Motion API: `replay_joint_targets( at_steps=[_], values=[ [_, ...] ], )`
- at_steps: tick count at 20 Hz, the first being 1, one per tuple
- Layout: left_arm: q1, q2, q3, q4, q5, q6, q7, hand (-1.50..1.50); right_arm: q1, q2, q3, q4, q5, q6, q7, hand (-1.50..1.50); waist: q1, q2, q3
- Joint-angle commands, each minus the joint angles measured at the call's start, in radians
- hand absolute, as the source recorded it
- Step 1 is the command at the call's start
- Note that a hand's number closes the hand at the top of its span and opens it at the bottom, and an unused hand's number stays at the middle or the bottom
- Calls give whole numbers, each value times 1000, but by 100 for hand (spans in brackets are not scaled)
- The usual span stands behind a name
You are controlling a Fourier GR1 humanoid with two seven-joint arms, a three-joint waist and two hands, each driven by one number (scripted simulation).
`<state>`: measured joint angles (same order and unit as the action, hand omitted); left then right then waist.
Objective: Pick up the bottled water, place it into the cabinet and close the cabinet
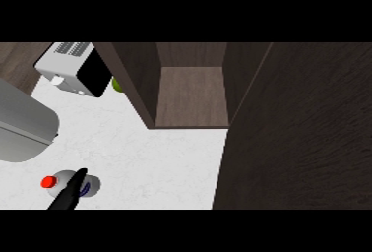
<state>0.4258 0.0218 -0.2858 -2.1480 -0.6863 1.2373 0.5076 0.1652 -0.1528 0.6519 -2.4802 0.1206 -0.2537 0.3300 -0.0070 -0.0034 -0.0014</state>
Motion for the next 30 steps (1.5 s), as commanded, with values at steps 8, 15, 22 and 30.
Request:
replay_joint_targets(
  at_steps=[8, 15, 22, 30],
  values=[
    [-101, 102, -28, 216, 287, 143, -169, -150, -39, -39, 10, -102, 113, -44, 89, -150, 5, -2, -2],
    [-177, 122, 11, 306, 500, 153, -324, -150, -1, -68, 44, -81, 106, -71, 19, -150, 6, -4, -3],
    [-225, 19, 89, 424, 662, 59, -536, -150, 0, -92, 69, -97, 116, -99, 19, -150, 6, -5, -4],
    [-255, -21, 235, 568, 905, -62, -808, -150, 38, -145, 91, -81, 115, -126, -32, -150, 0, -5, -4]
  ],
)
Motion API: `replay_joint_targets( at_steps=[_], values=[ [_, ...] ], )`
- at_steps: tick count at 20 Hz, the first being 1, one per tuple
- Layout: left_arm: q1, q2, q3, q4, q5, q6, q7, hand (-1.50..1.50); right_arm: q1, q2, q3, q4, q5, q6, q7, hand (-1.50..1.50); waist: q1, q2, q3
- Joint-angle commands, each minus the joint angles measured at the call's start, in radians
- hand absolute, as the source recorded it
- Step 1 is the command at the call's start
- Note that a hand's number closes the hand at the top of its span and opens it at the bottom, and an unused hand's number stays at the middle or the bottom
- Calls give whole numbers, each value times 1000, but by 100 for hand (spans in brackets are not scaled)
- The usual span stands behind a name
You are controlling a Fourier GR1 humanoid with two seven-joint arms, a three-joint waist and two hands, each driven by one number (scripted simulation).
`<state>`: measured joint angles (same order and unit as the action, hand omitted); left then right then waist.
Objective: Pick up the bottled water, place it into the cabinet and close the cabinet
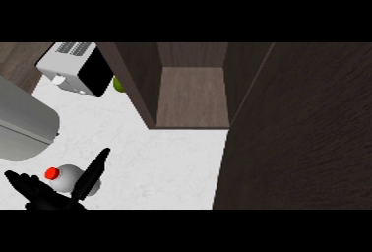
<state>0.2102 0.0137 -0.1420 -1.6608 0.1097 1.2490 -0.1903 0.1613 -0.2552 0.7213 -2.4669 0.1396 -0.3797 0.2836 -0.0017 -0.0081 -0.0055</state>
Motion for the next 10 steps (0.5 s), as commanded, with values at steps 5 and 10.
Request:
replay_joint_targets(
  at_steps=[5, 10],
  values=[
    [8, -13, 77, 136, 345, -116, -348, -150, -18, -32, 3, -65, 74, -5, 37, -150, 6, 3, 1],
    [-16, -14, 104, 259, 546, -175, -582, -150, 32, -71, 49, -109, 90, -27, 22, -150, -3, 2, 2]
  ],
)
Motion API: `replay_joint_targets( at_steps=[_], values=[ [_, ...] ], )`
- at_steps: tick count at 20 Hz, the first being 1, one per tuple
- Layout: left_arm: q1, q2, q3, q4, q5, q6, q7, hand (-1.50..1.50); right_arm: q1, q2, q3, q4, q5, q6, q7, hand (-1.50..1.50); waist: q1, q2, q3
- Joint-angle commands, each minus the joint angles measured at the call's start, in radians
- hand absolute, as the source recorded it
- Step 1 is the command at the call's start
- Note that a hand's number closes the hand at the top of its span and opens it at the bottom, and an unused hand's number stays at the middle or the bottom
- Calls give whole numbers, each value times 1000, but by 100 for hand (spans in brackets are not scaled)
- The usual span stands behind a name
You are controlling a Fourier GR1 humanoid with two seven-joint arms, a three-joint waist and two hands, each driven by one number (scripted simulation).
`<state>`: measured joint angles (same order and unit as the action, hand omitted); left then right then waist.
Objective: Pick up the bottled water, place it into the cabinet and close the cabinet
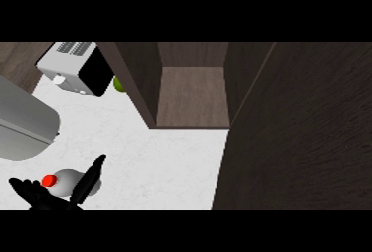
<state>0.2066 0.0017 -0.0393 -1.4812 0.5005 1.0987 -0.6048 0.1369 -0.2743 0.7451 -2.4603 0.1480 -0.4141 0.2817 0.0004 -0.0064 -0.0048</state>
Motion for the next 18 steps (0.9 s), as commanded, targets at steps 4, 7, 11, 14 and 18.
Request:
replay_joint_targets(
  at_steps=[4, 7, 11, 14, 18],
  values=[
    [-25, -2, 65, 207, 306, -206, -346, -150, 34, -57, 27, -126, 80, -7, 34, -150, -7, 1, 0],
    [-51, -2, 32, 298, 413, -261, -485, -150, 28, -57, 16, -123, 71, -20, 48, -150, -7, 3, 1],
    [-52, -2, 15, 320, 482, -325, -570, -150, 62, -64, 80, -80, 115, -46, -9, -150, -9, 2, 3],
    [-83, -2, -44, 392, 588, -368, -671, 150, 43, -63, 70, -96, 101, -43, 17, -150, -11, 3, 2],
    [-100, -2, 0, 374, 526, -377, -621, 150, 18, -72, 28, -144, 101, -48, 81, -150, -8, 4, 4]
  ],
)
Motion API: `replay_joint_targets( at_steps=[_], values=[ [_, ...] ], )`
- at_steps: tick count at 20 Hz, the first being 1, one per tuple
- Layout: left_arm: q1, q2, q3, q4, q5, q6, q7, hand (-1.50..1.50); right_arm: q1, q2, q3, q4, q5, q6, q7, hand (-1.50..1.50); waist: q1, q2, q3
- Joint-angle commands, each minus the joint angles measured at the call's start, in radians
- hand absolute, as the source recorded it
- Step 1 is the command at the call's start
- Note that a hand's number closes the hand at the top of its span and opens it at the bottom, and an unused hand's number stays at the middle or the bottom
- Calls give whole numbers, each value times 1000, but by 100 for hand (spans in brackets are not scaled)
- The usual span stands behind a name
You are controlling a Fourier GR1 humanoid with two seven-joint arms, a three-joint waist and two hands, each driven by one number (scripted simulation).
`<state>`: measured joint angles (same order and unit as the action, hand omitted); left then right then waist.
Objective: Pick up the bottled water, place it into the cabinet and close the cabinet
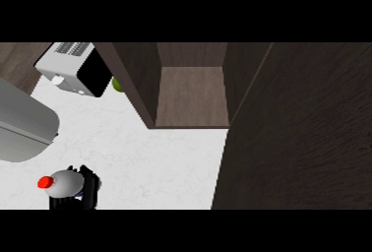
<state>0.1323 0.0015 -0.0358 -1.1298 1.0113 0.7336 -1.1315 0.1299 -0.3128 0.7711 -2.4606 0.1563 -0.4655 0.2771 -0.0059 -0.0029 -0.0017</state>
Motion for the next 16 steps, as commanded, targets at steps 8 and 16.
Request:
replay_joint_targets(
  at_steps=[8, 16],
  values=[
    [-93, -1, 10, 99, 66, -124, -156, 150, 3, -51, 20, -106, 101, 12, 64, -150, -6, 0, 0],
    [-118, 189, -431, 104, -209, -477, 208, 150, -54, -26, 18, -19, 23, 4, 0, -150, -41, -2, 0]
  ],
)
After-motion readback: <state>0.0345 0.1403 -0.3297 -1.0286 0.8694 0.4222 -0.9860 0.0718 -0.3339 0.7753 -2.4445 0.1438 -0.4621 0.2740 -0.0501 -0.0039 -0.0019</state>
